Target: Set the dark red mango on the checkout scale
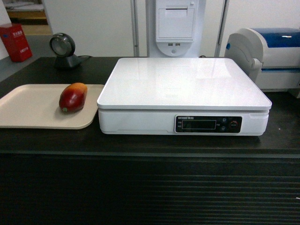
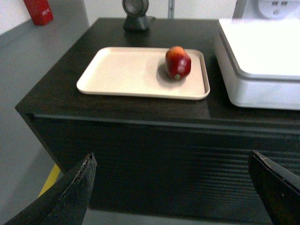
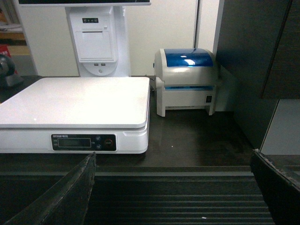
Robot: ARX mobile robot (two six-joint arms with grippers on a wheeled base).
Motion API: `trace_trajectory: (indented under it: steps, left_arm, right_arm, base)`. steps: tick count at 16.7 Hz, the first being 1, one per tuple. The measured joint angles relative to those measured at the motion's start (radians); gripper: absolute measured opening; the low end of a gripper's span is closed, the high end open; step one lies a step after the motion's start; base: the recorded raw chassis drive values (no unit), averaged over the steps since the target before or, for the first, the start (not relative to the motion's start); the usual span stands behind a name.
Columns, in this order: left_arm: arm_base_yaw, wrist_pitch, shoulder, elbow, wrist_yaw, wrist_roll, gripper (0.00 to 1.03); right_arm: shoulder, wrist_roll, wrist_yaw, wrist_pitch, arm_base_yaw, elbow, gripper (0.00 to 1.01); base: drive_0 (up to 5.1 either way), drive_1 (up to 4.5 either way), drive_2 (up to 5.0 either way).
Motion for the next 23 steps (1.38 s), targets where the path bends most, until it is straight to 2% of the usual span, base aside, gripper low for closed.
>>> trace_trajectory:
  steps: [2,3,7,9,11,17,18,19,20,23]
  left_arm:
    - [-0.05,0.037,0.013,0.043,-0.078,-0.008,0.98]
    - [-0.05,0.108,0.055,0.082,-0.061,-0.005,0.98]
    - [0.06,0.486,0.458,0.129,0.127,0.089,0.98]
    - [0.062,0.722,0.76,0.246,0.183,0.136,0.98]
    - [0.056,0.819,1.006,0.369,0.231,0.163,0.98]
    - [0.043,0.821,1.286,0.542,0.256,0.175,0.98]
    - [0.033,0.788,1.465,0.679,0.27,0.187,0.98]
    - [0.024,0.642,1.825,1.007,0.271,0.198,0.98]
    - [0.037,0.579,1.93,1.126,0.267,0.201,0.98]
    - [0.066,0.518,2.005,1.252,0.234,0.218,0.98]
  right_arm:
    - [0.0,0.0,0.0,0.0,0.0,0.0,0.98]
    - [0.0,0.0,0.0,0.0,0.0,0.0,0.98]
    - [0.0,0.0,0.0,0.0,0.0,0.0,0.98]
    - [0.0,0.0,0.0,0.0,0.0,0.0,0.98]
    - [0.0,0.0,0.0,0.0,0.0,0.0,0.98]
    - [0.0,0.0,0.0,0.0,0.0,0.0,0.98]
    - [0.0,0.0,0.0,0.0,0.0,0.0,0.98]
    - [0.0,0.0,0.0,0.0,0.0,0.0,0.98]
    - [0.0,0.0,0.0,0.0,0.0,0.0,0.98]
    - [0.0,0.0,0.0,0.0,0.0,0.0,0.98]
  base:
    - [0.0,0.0,0.0]
    - [0.0,0.0,0.0]
    - [0.0,0.0,0.0]
    - [0.0,0.0,0.0]
    - [0.0,0.0,0.0]
    - [0.0,0.0,0.0]
    - [0.0,0.0,0.0]
    - [0.0,0.0,0.0]
    - [0.0,0.0,0.0]
    - [0.0,0.0,0.0]
